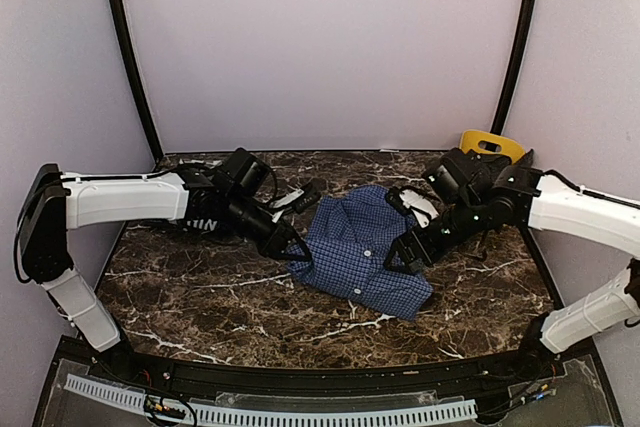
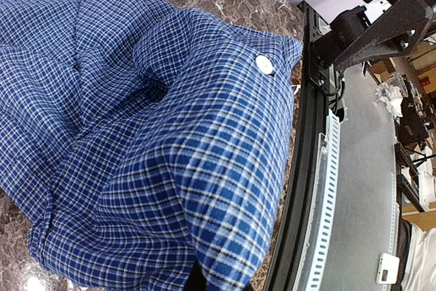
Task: Fold and stack the long sleeve shirts
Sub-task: Fold the 2/3-rectangle-folded shirt at the center of the board.
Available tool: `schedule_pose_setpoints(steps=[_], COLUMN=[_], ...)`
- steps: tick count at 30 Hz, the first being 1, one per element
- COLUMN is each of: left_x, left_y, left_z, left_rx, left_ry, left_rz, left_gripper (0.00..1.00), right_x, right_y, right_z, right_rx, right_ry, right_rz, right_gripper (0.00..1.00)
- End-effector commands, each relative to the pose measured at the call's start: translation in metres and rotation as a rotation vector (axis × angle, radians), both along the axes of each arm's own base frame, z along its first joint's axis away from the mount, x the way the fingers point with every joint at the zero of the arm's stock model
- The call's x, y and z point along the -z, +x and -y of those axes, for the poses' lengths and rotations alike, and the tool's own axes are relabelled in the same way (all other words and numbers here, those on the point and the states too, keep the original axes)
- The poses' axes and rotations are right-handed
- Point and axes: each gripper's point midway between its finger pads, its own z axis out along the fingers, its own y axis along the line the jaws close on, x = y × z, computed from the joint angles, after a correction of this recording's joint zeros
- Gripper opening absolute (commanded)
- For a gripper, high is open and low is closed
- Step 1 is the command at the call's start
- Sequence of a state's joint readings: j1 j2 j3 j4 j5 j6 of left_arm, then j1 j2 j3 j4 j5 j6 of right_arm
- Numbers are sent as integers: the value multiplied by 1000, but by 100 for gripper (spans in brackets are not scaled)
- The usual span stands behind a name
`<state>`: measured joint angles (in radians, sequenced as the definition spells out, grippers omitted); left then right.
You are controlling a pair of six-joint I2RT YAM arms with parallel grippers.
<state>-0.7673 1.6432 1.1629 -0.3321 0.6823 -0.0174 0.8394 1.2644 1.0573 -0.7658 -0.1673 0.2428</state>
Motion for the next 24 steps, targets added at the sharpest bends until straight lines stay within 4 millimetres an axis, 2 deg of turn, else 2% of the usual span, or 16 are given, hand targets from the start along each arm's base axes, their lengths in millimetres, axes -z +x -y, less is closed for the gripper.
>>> schedule_pose_setpoints(steps=[1,6,9,15,17,19,22,24], left_x=[-15,-17,-18,-22,-23,-21,-14,-10], left_y=[0,-1,-2,-2,-2,-4,-9,-15], left_z=[4,4,2,-2,-5,-8,-15,-21], left_rx=[46,54,55,50,44,37,26,12], left_ry=[-40,-46,-48,-56,-58,-50,-26,-14], left_rz=[23,26,27,32,31,24,7,-4], left_gripper=[0,0,0,0,0,0,0,0], right_x=[16,35,49,78,81,79,69,64], right_y=[9,7,-1,-16,-22,-31,-42,-55], right_z=[-9,-20,-26,-24,-28,-33,-43,-49], right_rx=[-22,-86,-136,-172,-198,-233,-279,-320], right_ry=[-27,-44,-54,-116,-125,-119,-77,-58], right_rz=[51,50,29,-8,-13,-16,-20,-26], right_gripper=[88,89,89,88,81,70,41,27])
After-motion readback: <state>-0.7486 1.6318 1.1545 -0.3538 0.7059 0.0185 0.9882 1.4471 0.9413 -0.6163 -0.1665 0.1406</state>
